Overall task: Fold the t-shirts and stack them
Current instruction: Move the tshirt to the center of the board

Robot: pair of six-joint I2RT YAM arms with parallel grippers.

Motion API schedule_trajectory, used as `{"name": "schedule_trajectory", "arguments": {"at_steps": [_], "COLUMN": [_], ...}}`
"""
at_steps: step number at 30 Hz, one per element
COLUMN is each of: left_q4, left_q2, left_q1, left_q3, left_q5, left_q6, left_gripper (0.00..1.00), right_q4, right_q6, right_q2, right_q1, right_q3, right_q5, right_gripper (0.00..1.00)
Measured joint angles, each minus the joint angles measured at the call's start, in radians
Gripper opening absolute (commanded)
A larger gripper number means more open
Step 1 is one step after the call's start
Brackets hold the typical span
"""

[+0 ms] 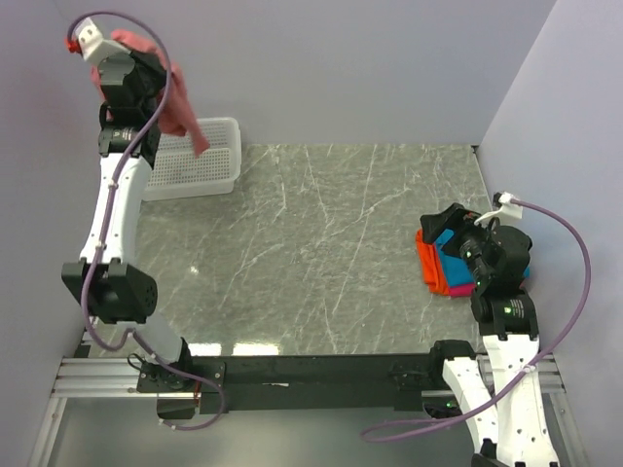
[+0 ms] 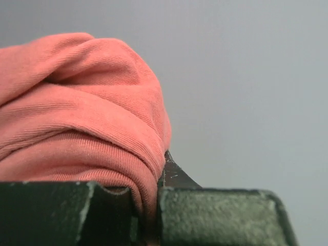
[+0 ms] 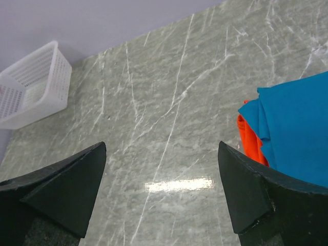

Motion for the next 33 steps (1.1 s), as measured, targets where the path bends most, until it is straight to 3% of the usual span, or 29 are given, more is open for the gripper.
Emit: {"name": "schedule_trajectory", "arguments": {"at_steps": [7,13,17,23,25,27,28,29,30,33], "left_q4": [0.016,0.133,0.155,0.115,0.075,0.026,0.002,-0.015,-0.031,-0.085], "left_q2": [-0.16,-0.325,-0.344,-0.295,-0.226,-0.14,-0.098,-0.048,-0.003,0.089], "left_q1": [-0.214,-0.413,-0.542,-0.588,-0.598,-0.615,-0.622,-0.628,-0.633,-0.641], "left_q3": [-0.01,-0.262,-0.399,-0.585,-0.589,-0.581,-0.572,-0.565,-0.561,-0.561], "left_q5": [0.143,0.235,0.257,0.35,0.366,0.377,0.386,0.407,0.429,0.466], "left_q6": [0.026,-0.032,-0.055,-0.146,-0.167,-0.173,-0.175,-0.174,-0.182,-0.194], "left_gripper": [0.0,0.0,0.02,0.01,0.11,0.31,0.68,0.89,0.99,0.99], "right_q4": [0.028,0.052,0.051,0.063,0.085,0.097,0.103,0.109,0.114,0.126], "right_q6": [0.006,0.032,0.039,0.04,0.044,0.051,0.054,0.058,0.06,0.064], "right_q2": [-0.014,-0.016,-0.013,-0.01,-0.006,0.009,0.024,0.036,0.049,0.099], "right_q1": [0.0,0.0,0.0,0.0,0.0,0.0,0.0,0.0,0.002,0.024], "right_q3": [-0.036,-0.056,-0.055,-0.09,-0.121,-0.14,-0.145,-0.147,-0.149,-0.152], "right_q5": [-0.003,-0.006,0.003,0.001,-0.022,-0.044,-0.054,-0.062,-0.071,-0.095], "right_gripper": [0.98,0.99,0.99,1.0,1.0,1.0,0.99,1.0,1.0,0.99]}}
